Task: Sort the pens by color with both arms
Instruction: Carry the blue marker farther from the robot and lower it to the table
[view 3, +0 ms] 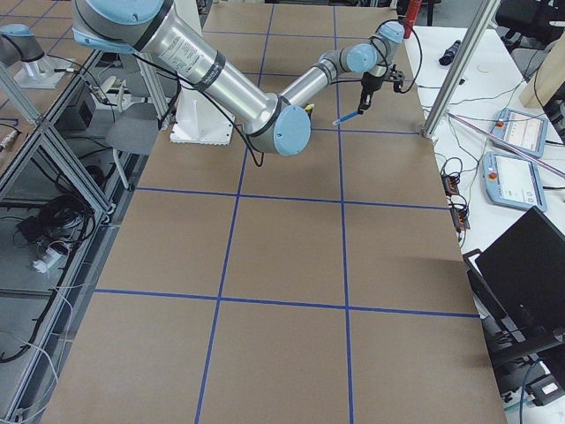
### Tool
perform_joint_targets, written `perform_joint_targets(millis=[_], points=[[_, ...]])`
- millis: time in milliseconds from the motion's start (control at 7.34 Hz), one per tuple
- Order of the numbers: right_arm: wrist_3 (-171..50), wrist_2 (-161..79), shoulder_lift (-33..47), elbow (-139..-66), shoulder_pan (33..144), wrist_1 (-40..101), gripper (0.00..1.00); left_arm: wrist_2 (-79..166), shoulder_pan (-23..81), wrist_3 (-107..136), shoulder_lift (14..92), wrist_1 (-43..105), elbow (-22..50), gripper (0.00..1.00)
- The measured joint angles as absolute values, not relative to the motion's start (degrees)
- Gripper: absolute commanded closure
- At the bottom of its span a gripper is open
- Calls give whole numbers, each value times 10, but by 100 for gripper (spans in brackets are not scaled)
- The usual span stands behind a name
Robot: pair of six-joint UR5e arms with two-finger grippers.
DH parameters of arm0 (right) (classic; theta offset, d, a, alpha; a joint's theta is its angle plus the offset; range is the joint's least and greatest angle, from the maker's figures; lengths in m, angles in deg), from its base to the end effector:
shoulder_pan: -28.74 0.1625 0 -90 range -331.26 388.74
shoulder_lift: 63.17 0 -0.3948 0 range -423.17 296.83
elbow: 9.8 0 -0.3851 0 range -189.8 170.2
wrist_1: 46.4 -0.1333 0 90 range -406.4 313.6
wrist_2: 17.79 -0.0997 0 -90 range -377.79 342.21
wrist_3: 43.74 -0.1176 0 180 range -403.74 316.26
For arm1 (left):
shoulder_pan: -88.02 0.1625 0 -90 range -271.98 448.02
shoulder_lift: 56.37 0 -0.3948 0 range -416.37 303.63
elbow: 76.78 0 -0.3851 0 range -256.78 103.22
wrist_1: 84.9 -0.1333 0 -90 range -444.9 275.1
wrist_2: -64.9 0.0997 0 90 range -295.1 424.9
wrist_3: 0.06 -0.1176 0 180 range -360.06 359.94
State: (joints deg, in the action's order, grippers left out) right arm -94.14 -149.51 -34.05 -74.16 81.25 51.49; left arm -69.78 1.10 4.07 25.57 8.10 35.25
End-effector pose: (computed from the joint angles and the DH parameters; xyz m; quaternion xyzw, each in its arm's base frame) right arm -0.4361 -0.6590 0.1646 -0.0810 -0.4024 0.0184 0.9117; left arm -0.0270 -0.4402 0.5113 0.1126 0.3838 0.0477 0.9153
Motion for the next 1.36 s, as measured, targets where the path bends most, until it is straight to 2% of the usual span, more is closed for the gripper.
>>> perform_joint_targets(millis=[408, 1362], points=[[-869, -1534, -353, -655, 819, 514, 100, -705, 11, 41, 251, 82, 356, 0], [-864, -1583, -353, -560, 802, 476, 100, -720, 11, 42, 234, 82, 373, 0]])
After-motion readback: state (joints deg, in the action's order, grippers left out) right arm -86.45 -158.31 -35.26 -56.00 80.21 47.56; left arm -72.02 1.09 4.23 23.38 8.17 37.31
